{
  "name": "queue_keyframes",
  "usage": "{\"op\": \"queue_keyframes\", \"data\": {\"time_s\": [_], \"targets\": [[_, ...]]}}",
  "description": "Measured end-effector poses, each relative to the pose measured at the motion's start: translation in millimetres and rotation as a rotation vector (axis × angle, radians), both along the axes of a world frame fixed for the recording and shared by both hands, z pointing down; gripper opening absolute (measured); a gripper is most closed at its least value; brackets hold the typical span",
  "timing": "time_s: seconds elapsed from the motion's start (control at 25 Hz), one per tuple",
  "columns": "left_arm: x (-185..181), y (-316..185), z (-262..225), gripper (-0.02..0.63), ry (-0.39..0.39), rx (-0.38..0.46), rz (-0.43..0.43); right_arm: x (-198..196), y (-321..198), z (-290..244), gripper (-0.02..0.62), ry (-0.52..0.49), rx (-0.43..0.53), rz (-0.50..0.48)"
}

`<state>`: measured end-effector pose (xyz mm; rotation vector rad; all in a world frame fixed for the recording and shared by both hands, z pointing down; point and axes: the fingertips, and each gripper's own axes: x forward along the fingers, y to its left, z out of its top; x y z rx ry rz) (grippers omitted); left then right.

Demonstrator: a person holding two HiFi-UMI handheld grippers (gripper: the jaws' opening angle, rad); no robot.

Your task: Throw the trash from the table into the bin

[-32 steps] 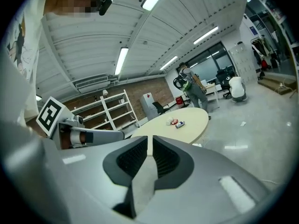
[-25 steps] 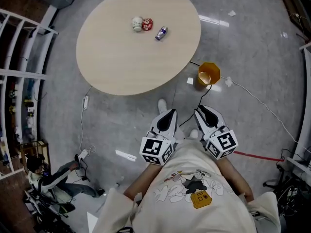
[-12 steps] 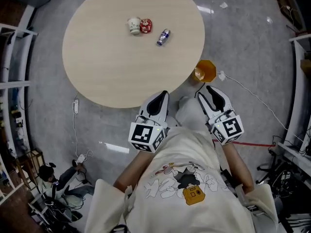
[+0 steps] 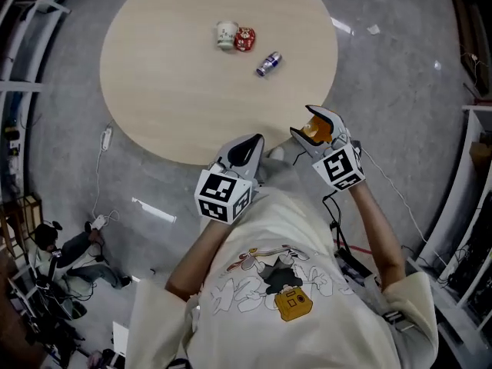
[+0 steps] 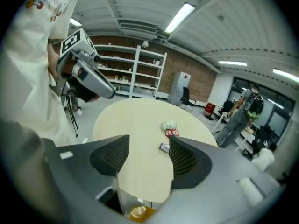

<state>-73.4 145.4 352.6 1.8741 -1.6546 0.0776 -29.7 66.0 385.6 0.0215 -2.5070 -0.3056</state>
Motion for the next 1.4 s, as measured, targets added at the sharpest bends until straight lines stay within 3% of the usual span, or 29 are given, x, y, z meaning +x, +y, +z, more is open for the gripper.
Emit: {"op": "queue_keyframes", "data": {"time_s": [0.12,0.4,0.56,0.68,0.88,1.12,1.24,1.4], "targets": [[-1.8,-9.4,1.5,0.003,0.01,-0.002,-0.051,-23.2,-33.1,22.5,0.287,0.091,0.05,-0.15],[-35.6,-11.7,-0.8,0.003,0.019,0.008,-0.154,-96.2,-94.3,91.3,0.296,0.281,0.125,-0.389],[-77.9,5.1,3.4,0.003,0.047,0.006,-0.271,-145.9,-105.6,136.9,0.311,0.398,0.118,-0.524],[-98.7,16.3,6.1,0.003,0.069,-0.001,-0.348,-170.9,-114.1,167.7,0.325,0.498,0.186,-0.647],[-108.8,23.6,15.3,0.003,0.107,-0.018,-0.435,-179.5,-136.7,214.3,0.324,0.675,0.326,-0.818],[-110.9,27.5,20.1,0.003,0.124,-0.024,-0.472,-176.8,-133.5,239.6,0.285,0.776,0.443,-0.951],[-109.7,27.8,18.9,0.003,0.127,-0.024,-0.468,-178.2,-133.1,242.5,0.224,0.787,0.547,-1.006],[-113.2,26.5,16.0,0.003,0.125,-0.011,-0.448,-177.3,-133.1,238.0,0.196,0.788,0.57,-0.95]]}}
